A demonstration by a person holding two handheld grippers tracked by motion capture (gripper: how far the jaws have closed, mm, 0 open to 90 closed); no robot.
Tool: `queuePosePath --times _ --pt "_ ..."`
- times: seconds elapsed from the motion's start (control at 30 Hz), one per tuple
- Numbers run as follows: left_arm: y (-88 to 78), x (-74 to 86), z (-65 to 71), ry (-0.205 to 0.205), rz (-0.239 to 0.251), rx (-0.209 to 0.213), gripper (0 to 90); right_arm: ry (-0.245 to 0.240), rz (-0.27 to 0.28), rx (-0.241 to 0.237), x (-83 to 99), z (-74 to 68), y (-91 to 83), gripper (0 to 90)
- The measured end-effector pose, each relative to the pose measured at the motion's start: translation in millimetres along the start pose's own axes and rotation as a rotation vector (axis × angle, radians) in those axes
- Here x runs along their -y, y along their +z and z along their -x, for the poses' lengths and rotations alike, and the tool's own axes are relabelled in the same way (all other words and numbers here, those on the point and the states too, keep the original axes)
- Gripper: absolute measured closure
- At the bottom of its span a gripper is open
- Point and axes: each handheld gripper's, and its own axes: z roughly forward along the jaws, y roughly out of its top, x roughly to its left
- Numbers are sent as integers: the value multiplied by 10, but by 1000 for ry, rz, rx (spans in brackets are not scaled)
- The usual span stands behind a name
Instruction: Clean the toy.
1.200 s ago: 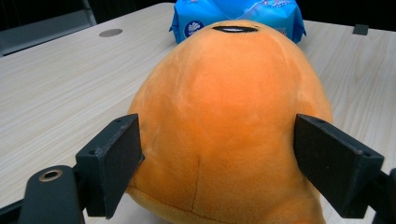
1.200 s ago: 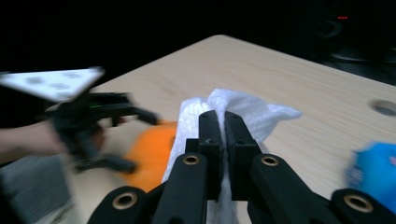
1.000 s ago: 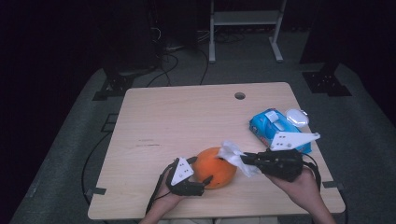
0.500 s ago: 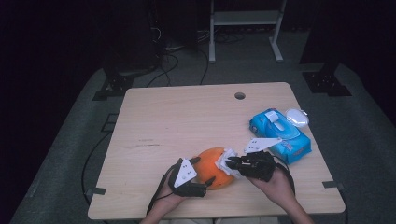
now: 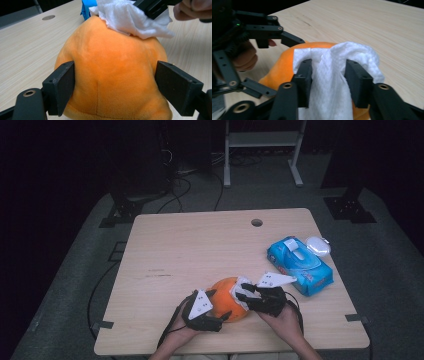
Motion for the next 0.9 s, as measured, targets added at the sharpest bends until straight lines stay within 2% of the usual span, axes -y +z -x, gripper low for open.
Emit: queuePosePath --times 0.03,0.07,0.1,0.13,0.23,0.4,0.47,0.5,0.57,0.6,0.67,0.73,0.77,0.83,0.9 --pt "0 -1 0 5 0 1 180 -2 6 26 33 -4 16 668" --pt "1 -1 2 8 0 0 180 -2 6 26 33 -4 16 668" --pt "-1 1 1 11 0 2 179 -3 -2 30 33 -4 17 728" --pt "-5 4 -4 12 -3 5 179 -3 -2 30 33 -4 17 728" --pt "1 13 -12 7 5 12 180 -8 -8 45 26 -9 -21 808" --pt "10 12 -10 0 2 4 180 -7 -1 49 33 1 -58 821" --pt "4 21 -13 6 -9 0 180 -22 14 42 31 -96 -77 825" --pt "-1 29 -18 2 -13 1 180 -22 14 42 31 -96 -77 825" --pt "-10 41 -41 -8 -12 6 180 -81 8 25 2 -233 -91 826" --pt "-10 43 -52 -17 -12 9 180 -81 8 25 2 -233 -91 826" --pt "-6 38 -62 -21 -12 9 180 -114 0 48 -12 -269 -95 826" --pt "-2 35 -58 -22 -9 5 180 -105 -2 56 -5 -238 -104 827" --pt "-2 32 -58 -20 -10 4 180 -85 -6 74 18 -141 -126 827" --pt "0 28 -58 -20 -8 1 180 -46 0 77 39 -62 -150 828" --pt "-1 30 -61 -16 -11 2 180 -40 0 78 43 -53 -158 828"
